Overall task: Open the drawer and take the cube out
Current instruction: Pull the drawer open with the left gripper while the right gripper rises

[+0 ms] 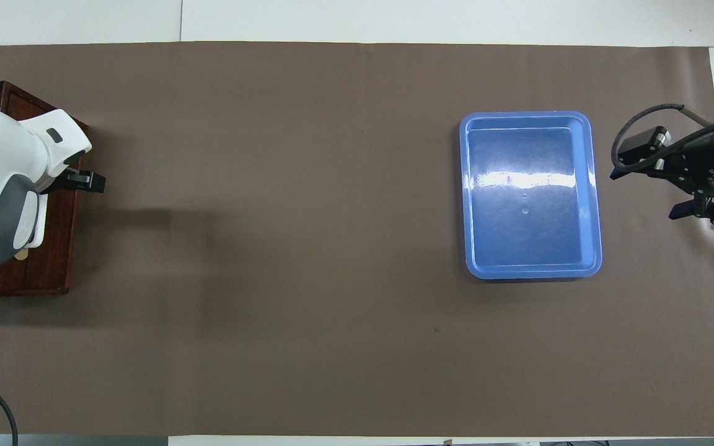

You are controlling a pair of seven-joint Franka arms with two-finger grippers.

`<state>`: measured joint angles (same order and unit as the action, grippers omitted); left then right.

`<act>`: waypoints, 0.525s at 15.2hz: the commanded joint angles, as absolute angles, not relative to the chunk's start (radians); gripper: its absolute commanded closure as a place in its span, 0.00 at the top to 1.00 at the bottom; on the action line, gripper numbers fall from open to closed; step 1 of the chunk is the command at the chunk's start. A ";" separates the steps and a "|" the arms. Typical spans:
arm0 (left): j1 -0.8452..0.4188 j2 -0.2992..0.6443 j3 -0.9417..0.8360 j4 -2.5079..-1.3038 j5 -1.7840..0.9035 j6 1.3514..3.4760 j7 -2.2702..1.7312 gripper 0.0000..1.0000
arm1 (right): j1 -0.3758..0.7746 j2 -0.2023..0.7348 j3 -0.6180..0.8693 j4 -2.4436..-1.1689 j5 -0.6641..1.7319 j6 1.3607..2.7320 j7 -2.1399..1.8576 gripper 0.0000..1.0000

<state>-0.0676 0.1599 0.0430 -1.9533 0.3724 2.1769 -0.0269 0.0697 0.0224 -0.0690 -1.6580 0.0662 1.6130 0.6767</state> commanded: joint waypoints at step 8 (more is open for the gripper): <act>-0.141 0.144 -0.001 -1.994 0.394 2.241 -0.293 1.00 | 0.043 0.063 -0.063 -1.657 0.277 1.617 1.104 1.00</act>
